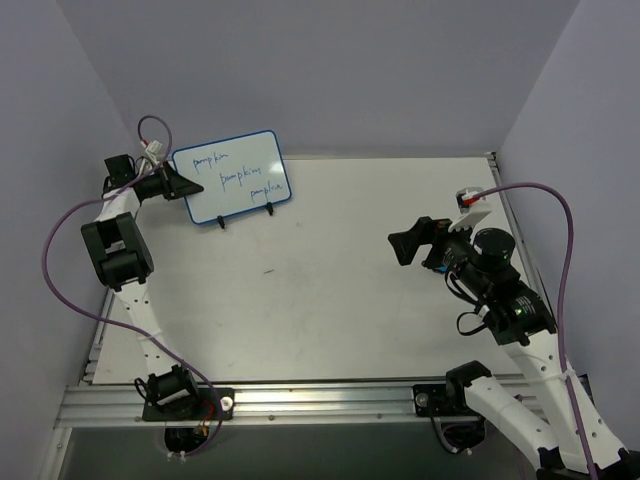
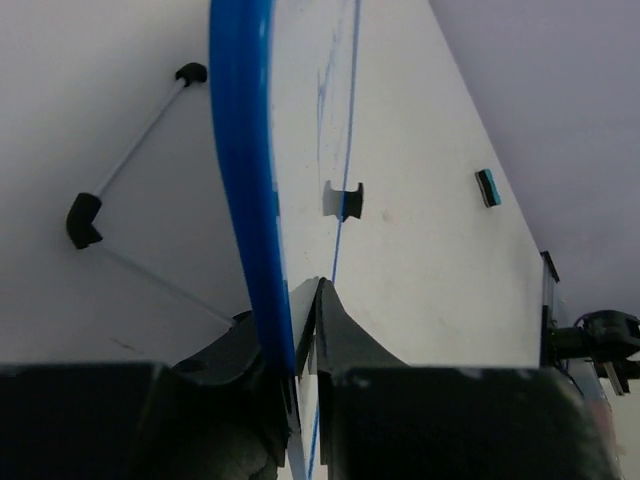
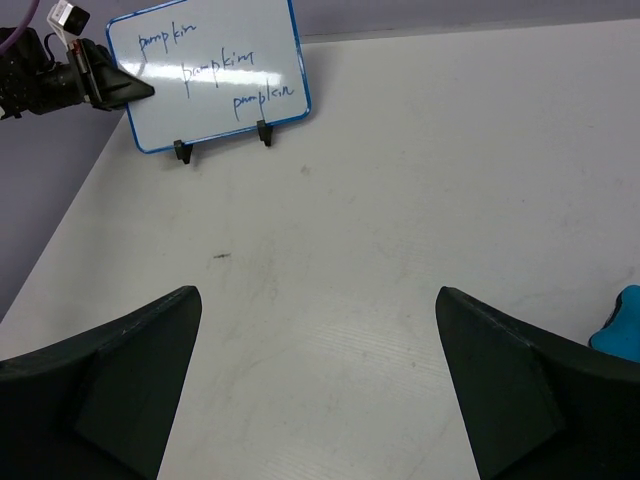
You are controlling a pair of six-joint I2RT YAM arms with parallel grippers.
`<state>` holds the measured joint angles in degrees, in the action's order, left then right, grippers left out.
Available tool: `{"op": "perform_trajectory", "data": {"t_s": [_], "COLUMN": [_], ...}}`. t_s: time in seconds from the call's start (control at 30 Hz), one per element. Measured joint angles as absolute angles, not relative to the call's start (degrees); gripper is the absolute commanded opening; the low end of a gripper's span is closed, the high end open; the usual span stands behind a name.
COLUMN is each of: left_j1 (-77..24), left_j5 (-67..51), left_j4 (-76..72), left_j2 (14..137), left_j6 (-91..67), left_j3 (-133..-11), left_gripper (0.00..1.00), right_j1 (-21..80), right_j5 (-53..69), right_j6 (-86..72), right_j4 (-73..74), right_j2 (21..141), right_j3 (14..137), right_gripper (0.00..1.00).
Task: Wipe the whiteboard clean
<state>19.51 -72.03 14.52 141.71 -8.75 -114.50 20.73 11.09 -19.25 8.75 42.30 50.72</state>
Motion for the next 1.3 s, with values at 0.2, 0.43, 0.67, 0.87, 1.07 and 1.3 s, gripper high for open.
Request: {"op": "perform_trajectory", "data": {"t_s": [0.2, 0.43, 0.67, 0.87, 1.07, 1.3], "left_j1": [19.1, 19.4, 19.4, 20.3, 22.9, 24.1], "left_j5": [-76.8, -77.6, -77.7, -77.8, -77.0, -76.8], "left_j4": [12.0, 10.1, 7.2, -4.6, -35.6, -50.3], "left_j2": [141.9, 142.8, 142.9, 143.7, 147.1, 147.9], "left_j6": [-12.1, -13.4, -15.6, -24.4, -47.8, -59.7], "left_j3": [-115.3, -115.3, -115.1, -113.3, -108.6, -107.7], "left_gripper": [0.02, 0.02, 0.02, 0.02, 0.02, 0.02], "right_j1": [21.1, 21.3, 21.5, 21.5, 21.5, 21.8], "right_j5": [11.1, 11.0, 11.0, 10.9, 11.0, 10.9], "right_j6": [-19.3, -19.4, -19.4, -19.4, -19.4, -19.4], "right_j4": [7.7, 7.5, 7.5, 7.4, 7.0, 6.8], "right_j2": [42.3, 42.2, 41.8, 41.4, 41.4, 41.4], "right_j3": [50.7, 50.7, 50.7, 50.7, 50.7, 50.7], "right_gripper": [1.0, 1.0, 1.0, 1.0, 1.0, 1.0]}}
